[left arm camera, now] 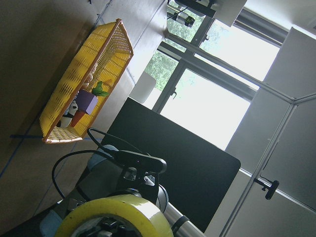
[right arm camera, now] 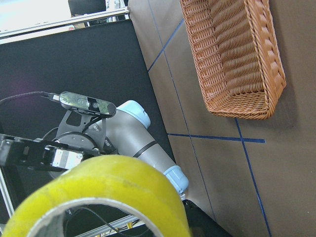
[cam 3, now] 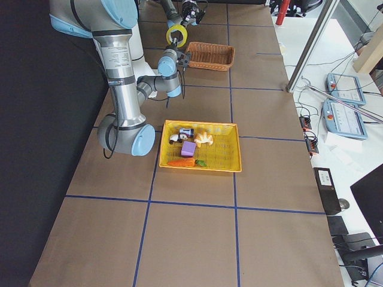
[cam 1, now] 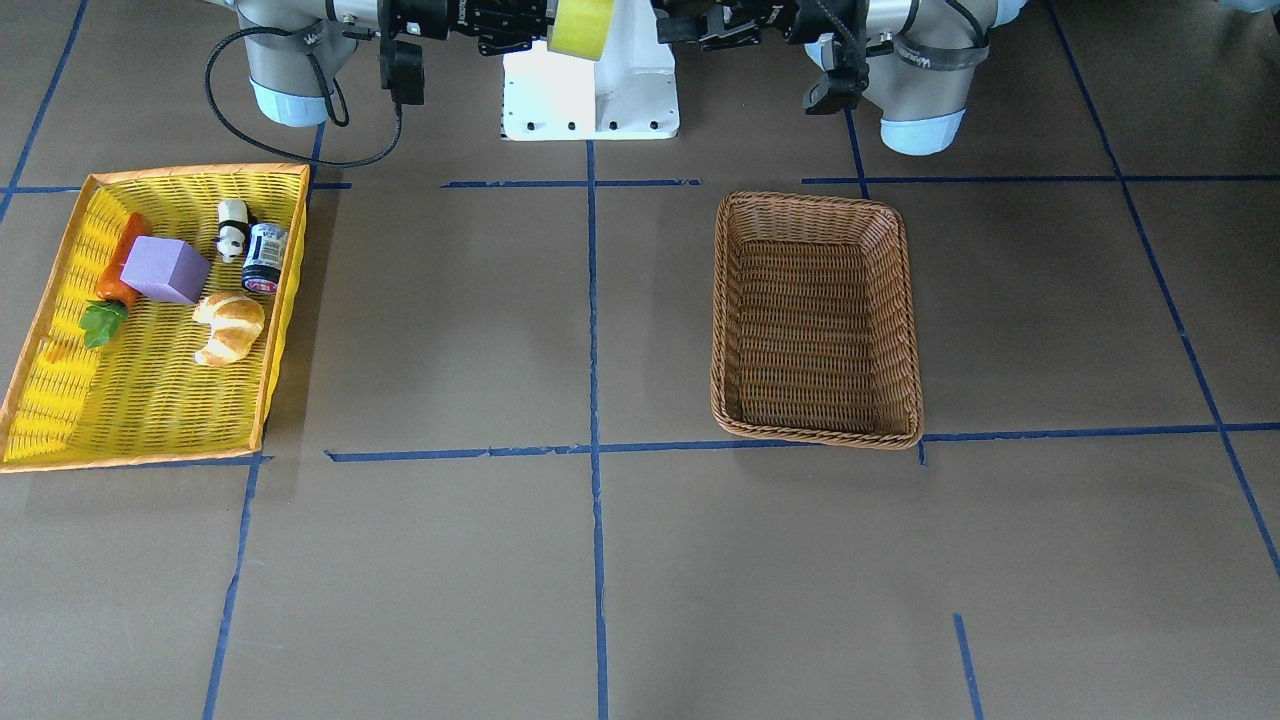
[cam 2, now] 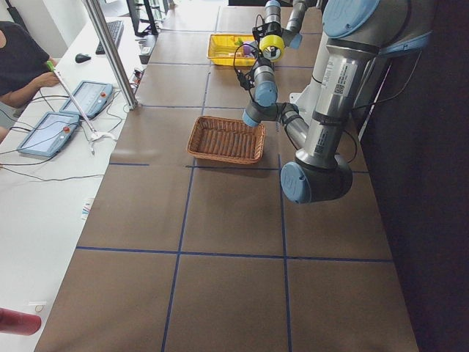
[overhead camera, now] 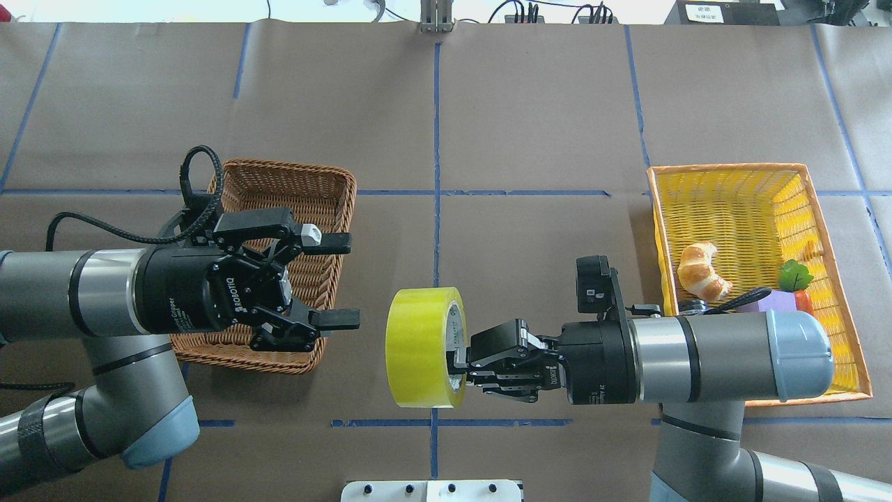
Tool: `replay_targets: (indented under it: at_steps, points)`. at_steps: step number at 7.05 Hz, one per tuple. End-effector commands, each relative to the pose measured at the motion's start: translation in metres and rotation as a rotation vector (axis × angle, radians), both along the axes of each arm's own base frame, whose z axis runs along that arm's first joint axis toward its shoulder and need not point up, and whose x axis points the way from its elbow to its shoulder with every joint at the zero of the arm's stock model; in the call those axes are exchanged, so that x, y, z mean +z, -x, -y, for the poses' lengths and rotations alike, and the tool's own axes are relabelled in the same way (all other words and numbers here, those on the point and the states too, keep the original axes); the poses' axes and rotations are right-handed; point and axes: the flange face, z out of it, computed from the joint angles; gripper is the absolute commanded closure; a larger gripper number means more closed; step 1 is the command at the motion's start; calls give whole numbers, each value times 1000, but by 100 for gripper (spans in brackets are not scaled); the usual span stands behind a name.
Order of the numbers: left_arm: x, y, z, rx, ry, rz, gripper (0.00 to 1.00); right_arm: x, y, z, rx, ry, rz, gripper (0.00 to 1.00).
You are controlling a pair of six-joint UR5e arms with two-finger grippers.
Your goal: Move tape to another basket
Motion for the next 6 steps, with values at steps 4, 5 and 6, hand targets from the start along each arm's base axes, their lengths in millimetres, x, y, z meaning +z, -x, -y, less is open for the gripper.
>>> replay_targets:
  at_steps: [4,5,6]
  points:
    - [-20,-19,-17,45,-14,-33,0,1,11,-13,-28,-2,-4,96]
    - [-24,-23,-21,44,-10,-45,0,1,12,-15,-32,-4,-2,96]
    - [-25,-32,-30,44,16,-60,0,1,13,-16,-34,-3,-2,96]
